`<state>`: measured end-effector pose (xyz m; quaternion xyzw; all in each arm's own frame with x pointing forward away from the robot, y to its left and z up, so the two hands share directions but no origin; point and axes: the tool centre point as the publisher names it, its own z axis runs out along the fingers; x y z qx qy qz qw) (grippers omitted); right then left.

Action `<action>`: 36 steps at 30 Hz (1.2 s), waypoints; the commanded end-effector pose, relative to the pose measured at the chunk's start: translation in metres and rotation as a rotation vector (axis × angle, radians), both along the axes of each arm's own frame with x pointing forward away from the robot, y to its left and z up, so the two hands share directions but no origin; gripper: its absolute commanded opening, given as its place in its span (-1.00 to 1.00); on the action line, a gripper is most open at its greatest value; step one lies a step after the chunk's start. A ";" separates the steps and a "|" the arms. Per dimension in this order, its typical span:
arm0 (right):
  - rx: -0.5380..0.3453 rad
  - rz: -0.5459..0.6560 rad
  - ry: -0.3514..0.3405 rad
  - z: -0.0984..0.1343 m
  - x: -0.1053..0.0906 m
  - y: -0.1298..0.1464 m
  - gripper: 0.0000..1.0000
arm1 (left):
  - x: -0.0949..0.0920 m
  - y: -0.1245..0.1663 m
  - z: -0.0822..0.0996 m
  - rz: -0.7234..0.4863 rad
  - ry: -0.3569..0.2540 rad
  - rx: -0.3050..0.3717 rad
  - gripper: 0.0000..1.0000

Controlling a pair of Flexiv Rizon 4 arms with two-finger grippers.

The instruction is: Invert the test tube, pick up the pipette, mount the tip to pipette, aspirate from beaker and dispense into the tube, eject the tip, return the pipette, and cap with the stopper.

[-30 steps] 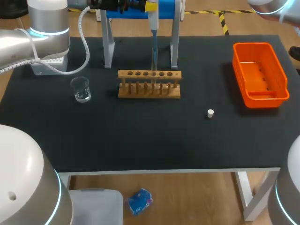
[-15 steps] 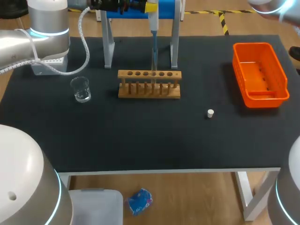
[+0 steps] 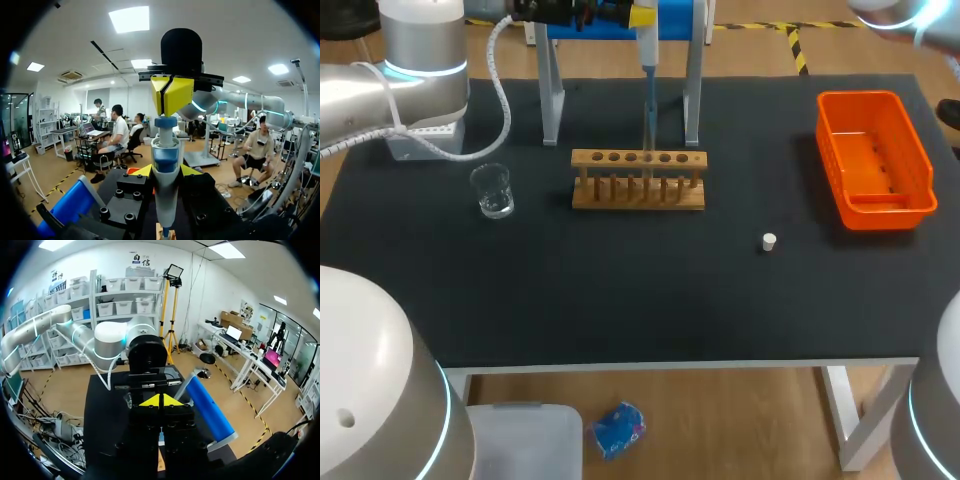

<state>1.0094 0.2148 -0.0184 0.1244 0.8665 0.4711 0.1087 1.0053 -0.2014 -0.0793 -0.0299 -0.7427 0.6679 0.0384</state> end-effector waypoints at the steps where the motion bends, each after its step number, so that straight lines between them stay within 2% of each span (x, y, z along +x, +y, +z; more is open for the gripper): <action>1: -0.002 -0.001 0.005 -0.006 -0.001 -0.002 -1.00 | 0.000 -0.001 0.003 0.002 -0.001 -0.002 -1.00; 21: -0.004 -0.003 0.036 -0.022 -0.005 -0.002 -1.00 | 0.000 -0.001 0.003 0.002 -0.001 -0.002 -1.00; 24: -0.003 -0.005 0.034 -0.019 -0.004 -0.004 -1.00 | 0.000 -0.001 0.003 0.002 -0.001 -0.002 -1.00; 28: 0.016 -0.006 0.004 -0.004 -0.005 -0.004 -1.00 | 0.000 -0.001 0.003 0.002 -0.001 -0.002 -1.00; 29: 0.021 -0.003 -0.006 0.000 -0.006 -0.004 -0.47 | 0.000 -0.001 0.003 0.002 -0.001 -0.002 -1.00; 30: 0.026 -0.001 -0.015 0.004 -0.007 -0.005 -0.18 | 0.000 -0.001 0.003 0.002 -0.001 -0.002 -1.00; 32: 0.034 0.001 -0.030 0.012 -0.009 -0.005 0.11 | 0.000 -0.001 0.003 0.002 -0.001 -0.002 -1.00; 33: 0.037 0.002 -0.038 0.016 -0.010 -0.006 0.73 | 0.000 -0.001 0.003 0.002 -0.001 -0.002 -1.00; 34: 0.043 0.002 -0.045 0.020 -0.011 -0.008 1.00 | 0.000 -0.001 0.003 0.002 -0.001 -0.002 -1.00; 36: 0.054 0.004 -0.057 0.026 -0.013 -0.011 1.00 | 0.000 -0.001 0.003 0.002 -0.001 -0.002 -1.00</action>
